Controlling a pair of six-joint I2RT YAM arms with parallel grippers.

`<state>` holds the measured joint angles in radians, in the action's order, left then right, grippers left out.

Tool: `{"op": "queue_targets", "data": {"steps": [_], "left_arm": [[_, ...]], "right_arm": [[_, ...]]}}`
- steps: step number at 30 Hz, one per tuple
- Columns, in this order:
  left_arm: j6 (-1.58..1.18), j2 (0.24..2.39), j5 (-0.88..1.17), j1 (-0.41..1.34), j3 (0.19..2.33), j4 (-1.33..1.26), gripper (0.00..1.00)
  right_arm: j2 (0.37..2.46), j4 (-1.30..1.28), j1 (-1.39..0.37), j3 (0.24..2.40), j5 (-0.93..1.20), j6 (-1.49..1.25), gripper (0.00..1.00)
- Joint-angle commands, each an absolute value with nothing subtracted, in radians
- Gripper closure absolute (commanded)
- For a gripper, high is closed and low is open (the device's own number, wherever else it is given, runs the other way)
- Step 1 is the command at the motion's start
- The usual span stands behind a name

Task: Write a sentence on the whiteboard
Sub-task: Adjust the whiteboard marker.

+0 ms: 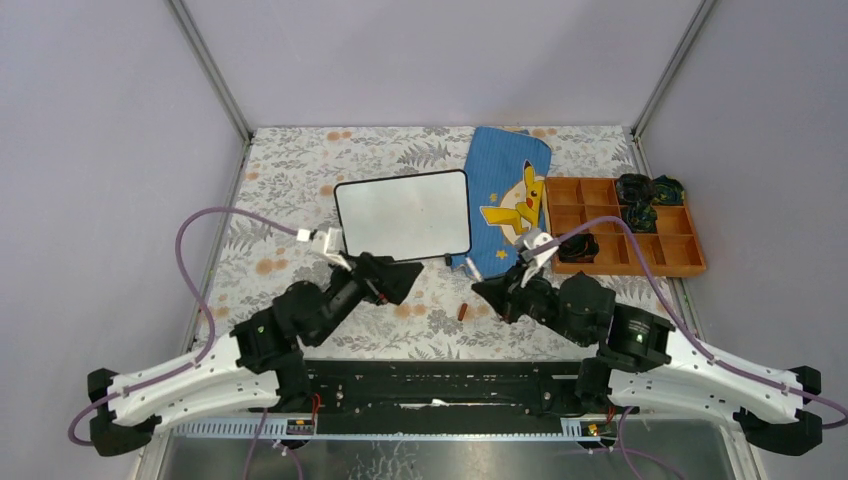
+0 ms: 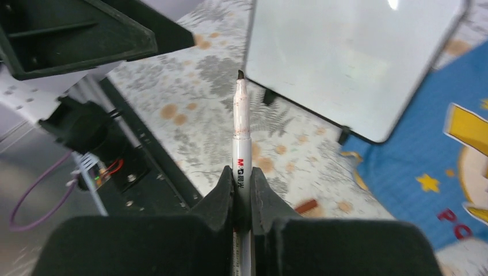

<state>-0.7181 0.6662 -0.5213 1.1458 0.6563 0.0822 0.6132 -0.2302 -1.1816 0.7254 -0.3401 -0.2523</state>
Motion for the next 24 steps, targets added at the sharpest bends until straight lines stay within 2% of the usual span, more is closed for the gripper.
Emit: {"op": "queue_targets", "data": {"steps": [1, 6, 10, 15, 21, 24], "left_arm": [[-0.603, 0.509, -0.377, 1.15, 0.546, -0.258, 0.01], [-0.599, 0.51, -0.192, 1.15, 0.617, -0.167, 0.01], [-0.551, 0.512, 0.027, 1.151, 0.614, -0.218, 0.01], [-0.539, 0.535, 0.019, 1.151, 0.645, -0.15, 0.02], [-0.54, 0.552, 0.049, 1.15, 0.65, -0.163, 0.12], [-0.552, 0.554, 0.05, 1.151, 0.641, -0.191, 0.23]], "right_arm": [[0.708, -0.095, -1.18, 0.826, -0.06, -0.193, 1.0], [0.776, 0.032, -1.18, 0.83, 0.075, -0.243, 1.0], [0.824, 0.104, -1.18, 0.839, 0.127, -0.275, 1.0], [0.859, 0.171, -1.18, 0.846, 0.173, -0.31, 1.0], [0.877, 0.2, -1.179, 0.859, 0.217, -0.329, 1.0], [0.876, 0.209, -1.18, 0.855, 0.225, -0.332, 1.0]]}}
